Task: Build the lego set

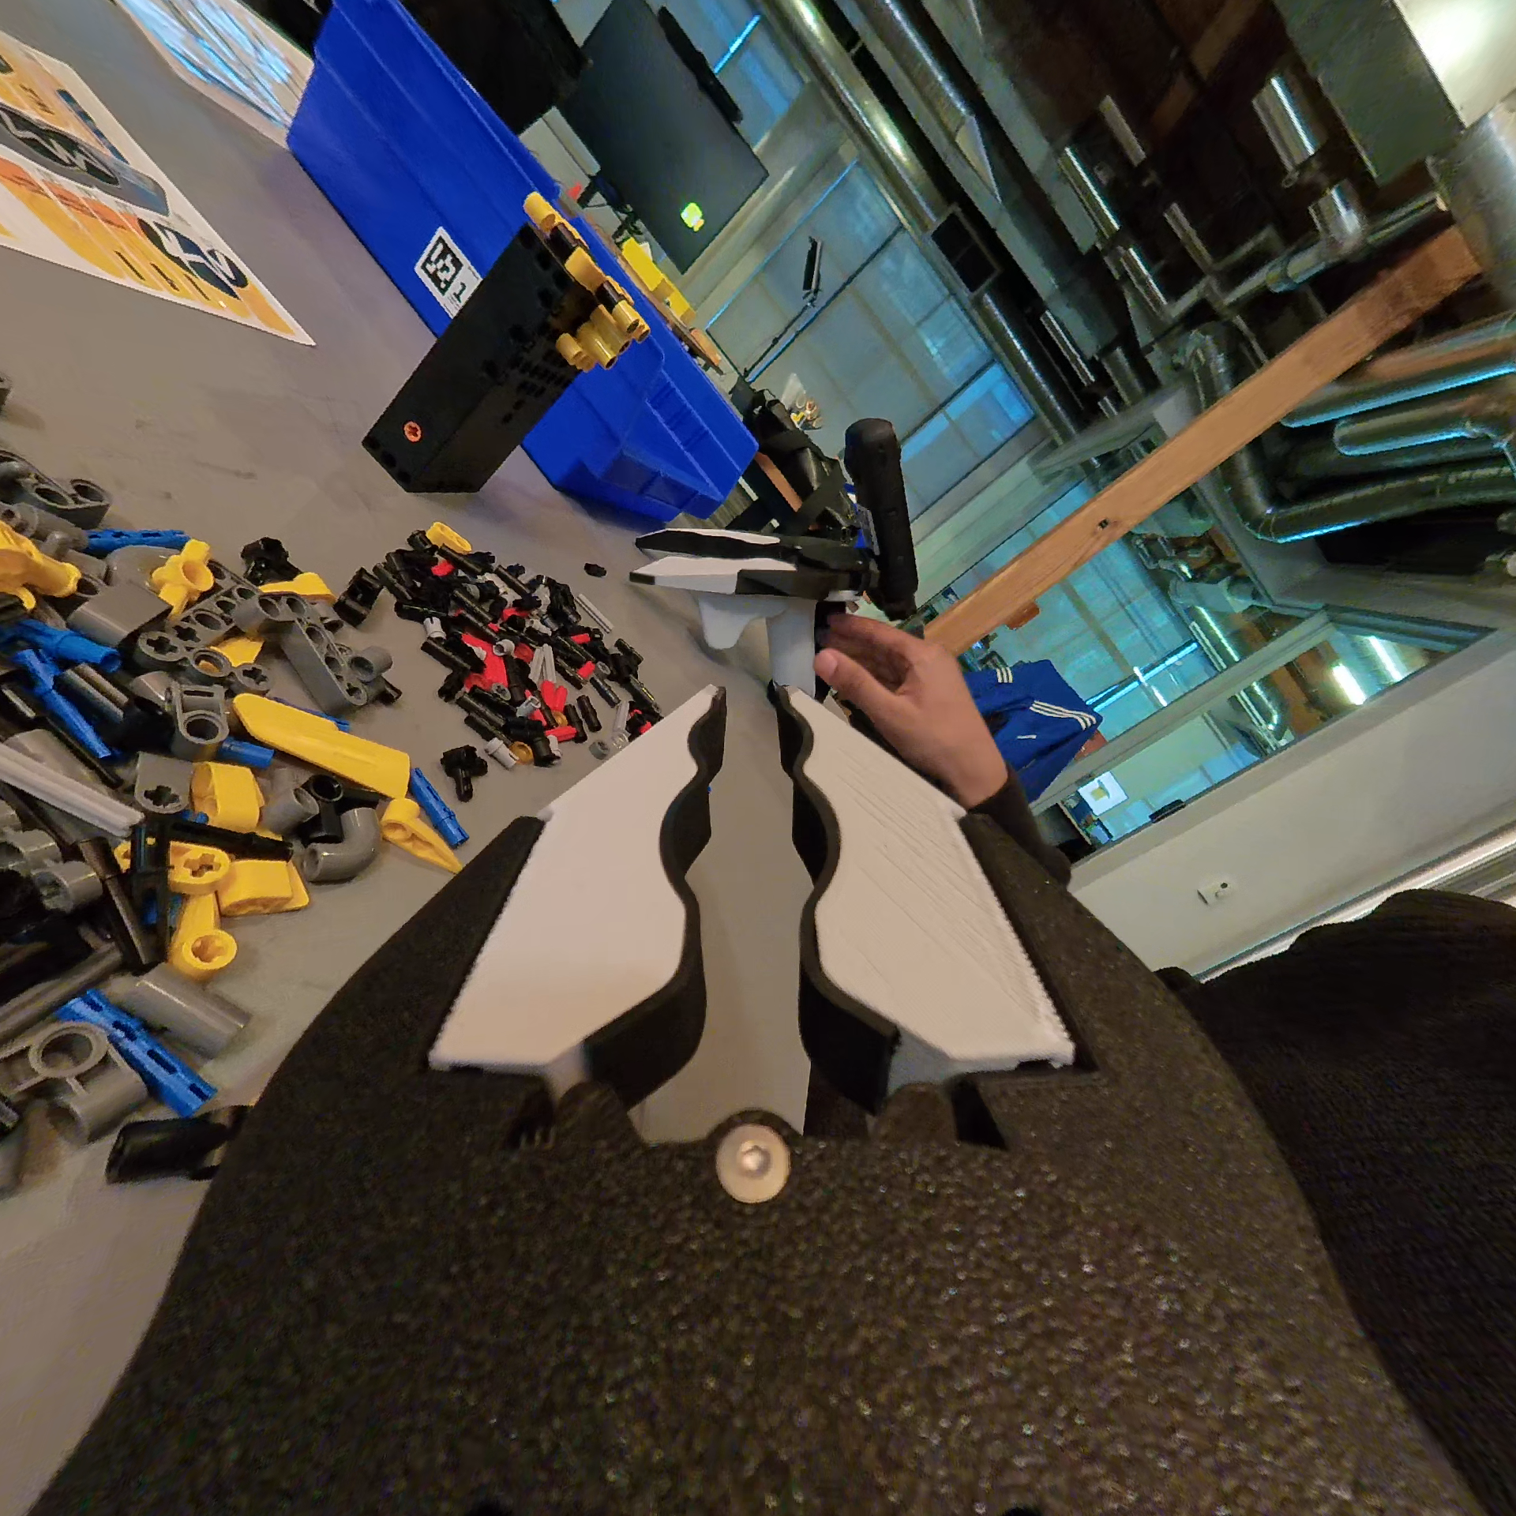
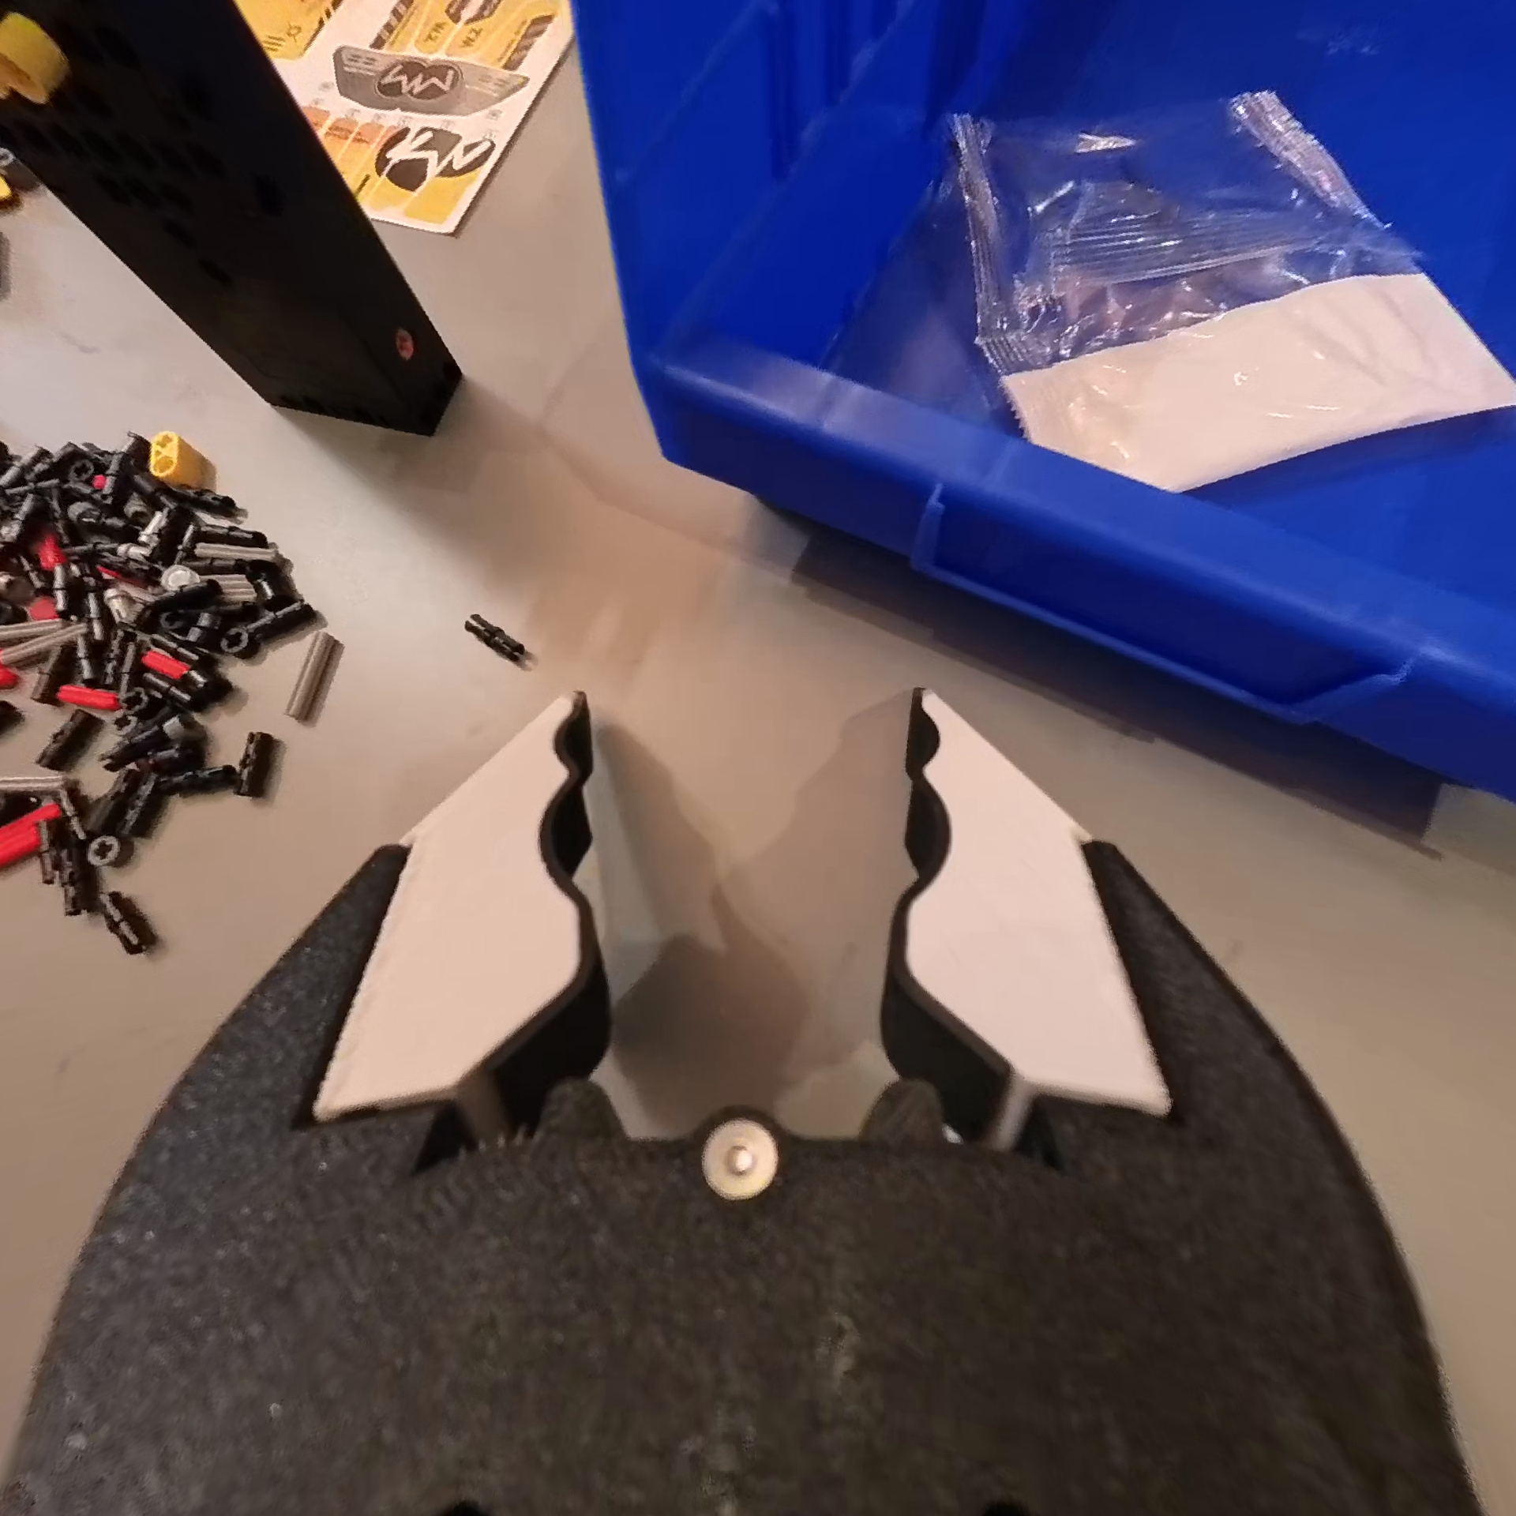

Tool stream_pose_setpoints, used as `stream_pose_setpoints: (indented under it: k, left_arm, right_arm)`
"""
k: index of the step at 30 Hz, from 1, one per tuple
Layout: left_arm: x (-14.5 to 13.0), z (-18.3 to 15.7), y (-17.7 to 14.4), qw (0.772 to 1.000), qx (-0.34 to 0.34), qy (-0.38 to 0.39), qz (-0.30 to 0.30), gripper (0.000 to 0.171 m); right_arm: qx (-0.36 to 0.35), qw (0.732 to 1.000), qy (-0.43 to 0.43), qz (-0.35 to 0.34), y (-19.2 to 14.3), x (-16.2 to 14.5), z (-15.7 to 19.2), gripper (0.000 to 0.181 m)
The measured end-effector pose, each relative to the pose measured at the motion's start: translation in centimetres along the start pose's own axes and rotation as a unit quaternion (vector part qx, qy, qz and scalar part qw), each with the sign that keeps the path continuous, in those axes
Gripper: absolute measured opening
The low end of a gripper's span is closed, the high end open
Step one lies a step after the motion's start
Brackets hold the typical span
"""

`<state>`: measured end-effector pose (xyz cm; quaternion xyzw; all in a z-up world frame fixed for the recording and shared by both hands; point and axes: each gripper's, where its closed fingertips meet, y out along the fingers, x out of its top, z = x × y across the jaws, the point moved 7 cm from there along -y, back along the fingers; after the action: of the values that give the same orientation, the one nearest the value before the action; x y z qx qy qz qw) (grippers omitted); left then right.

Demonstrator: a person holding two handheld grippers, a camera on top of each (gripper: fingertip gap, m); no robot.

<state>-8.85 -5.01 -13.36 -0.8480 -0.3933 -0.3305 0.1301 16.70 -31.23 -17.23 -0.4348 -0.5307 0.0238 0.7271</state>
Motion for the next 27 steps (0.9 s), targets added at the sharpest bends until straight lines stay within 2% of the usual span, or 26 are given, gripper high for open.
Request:
stream_pose_setpoints:
  k: [3, 11, 17, 19, 21, 24, 27]
  left_arm:
    - [0.0, 0.0, 0.0, 1.0, 0.0, -0.001, 0.002, 0.012]
    - [0.0, 0.0, 0.1, 1.0, -0.001, -0.003, 0.004, 0.012]
    - [0.0, 0.0, 0.1, 1.0, -0.001, -0.002, 0.003, 0.012]
    - [0.0, 0.0, 0.1, 1.0, 0.001, -0.001, 0.004, 0.012]
    - [-0.1, 0.0, 0.1, 1.0, 0.003, 0.002, 0.005, 0.012]
    - [-0.5, -0.4, 0.5, 0.999, 0.003, 0.01, 0.03, 0.012]
    - [-1.2, -1.4, 1.3, 0.995, 0.028, 0.064, 0.069, 0.013]
  right_arm:
    - [-0.025, 0.999, -0.031, 0.006, 0.1, -0.1, 0.4, 0.078]
    - [-0.024, 0.999, -0.03, 0.006, 0.1, -0.1, 0.4, 0.078]
    - [-0.003, 1.0, 0.01, -0.001, 0.2, 0.2, 0.3, 0.078]
    - [0.036, 0.999, 0.017, -0.027, -0.4, 0.4, 1.6, 0.077]
    - [0.081, 0.993, 0.004, -0.091, -2.1, 1.2, 3.8, 0.077]
    - [0.118, 0.982, -0.079, -0.125, -4.6, 1.7, 7.7, 0.072]
    - [0.152, 0.964, -0.175, -0.128, -5.9, 1.3, 11.8, 0.069]
